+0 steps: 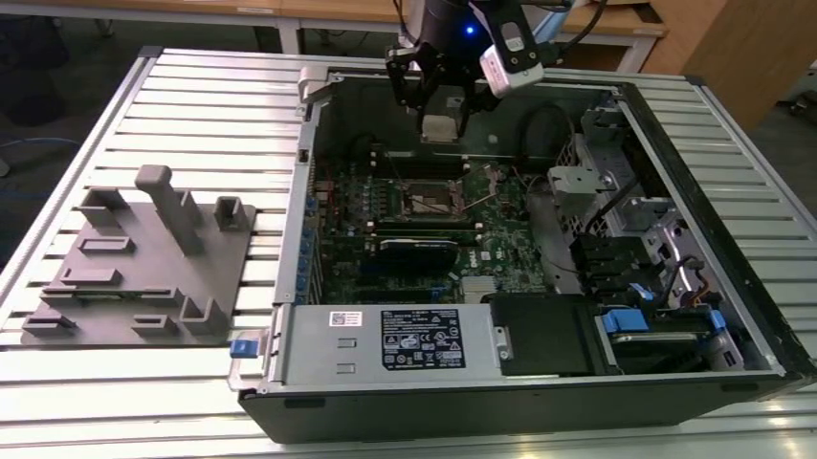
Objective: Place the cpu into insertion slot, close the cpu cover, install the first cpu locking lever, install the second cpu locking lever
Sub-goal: 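Place the cpu into insertion slot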
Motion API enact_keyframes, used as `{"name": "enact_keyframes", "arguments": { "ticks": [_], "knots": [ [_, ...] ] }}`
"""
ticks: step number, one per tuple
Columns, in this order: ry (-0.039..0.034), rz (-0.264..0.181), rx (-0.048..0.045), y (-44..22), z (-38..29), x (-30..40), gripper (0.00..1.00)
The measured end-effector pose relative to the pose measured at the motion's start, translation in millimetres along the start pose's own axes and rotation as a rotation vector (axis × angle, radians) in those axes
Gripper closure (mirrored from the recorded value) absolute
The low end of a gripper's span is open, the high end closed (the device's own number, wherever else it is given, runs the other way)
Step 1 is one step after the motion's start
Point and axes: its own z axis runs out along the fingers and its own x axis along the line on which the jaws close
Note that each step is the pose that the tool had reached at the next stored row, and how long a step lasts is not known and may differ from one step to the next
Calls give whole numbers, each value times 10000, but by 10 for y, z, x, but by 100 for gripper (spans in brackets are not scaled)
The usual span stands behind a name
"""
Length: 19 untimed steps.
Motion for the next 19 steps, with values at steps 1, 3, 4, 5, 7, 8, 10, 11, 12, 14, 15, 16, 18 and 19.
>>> {"name": "enact_keyframes", "arguments": {
  "ticks": [1, 3, 4, 5, 7, 8, 10, 11, 12, 14, 15, 16, 18, 19],
  "knots": [
    [0, 0, 0, 0, 0, 0, 46],
    [0, 0, 0, 0, 0, 0, 46],
    [0, -1, 0, 0, 1, 0, 46],
    [-1, -1, -2, 0, 5, 0, 46],
    [-1, 0, -2, -2, 18, 0, 46],
    [0, 0, 0, -2, 28, -1, 46],
    [-1, 0, -1, -5, 52, -1, 46],
    [-2, 0, -1, -6, 66, -1, 46],
    [-2, 1, 0, -7, 80, -2, 46],
    [-4, -1, -1, -10, 113, -2, 46],
    [-3, -1, -1, -11, 128, -3, 46],
    [-3, -1, -1, -13, 142, -3, 46],
    [-3, -6, -1, -14, 159, -3, 46],
    [-2, -10, 2, -14, 161, -3, 46]
  ]
}}
